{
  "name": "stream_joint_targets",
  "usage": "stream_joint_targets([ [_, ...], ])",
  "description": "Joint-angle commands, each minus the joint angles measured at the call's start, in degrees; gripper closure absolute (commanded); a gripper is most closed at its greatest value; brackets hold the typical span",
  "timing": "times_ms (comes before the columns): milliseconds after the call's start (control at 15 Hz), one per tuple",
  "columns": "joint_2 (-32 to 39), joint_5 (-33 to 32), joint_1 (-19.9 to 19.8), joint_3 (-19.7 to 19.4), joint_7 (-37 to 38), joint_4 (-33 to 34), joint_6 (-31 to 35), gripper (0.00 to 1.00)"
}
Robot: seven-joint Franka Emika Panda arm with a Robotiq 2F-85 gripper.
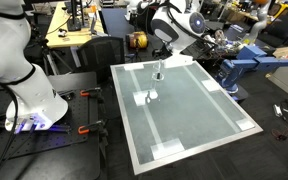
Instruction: Place the marker on the table
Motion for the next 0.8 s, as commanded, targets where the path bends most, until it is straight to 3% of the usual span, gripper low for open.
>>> stream_joint_targets([
  [0, 2.7, 2.0, -0.9, 1.3, -0.9, 2.9, -0.4, 0.18],
  [733, 8.4, 1.2, -1.0, 2.1, 0.4, 7.3, -1.8, 0.18],
])
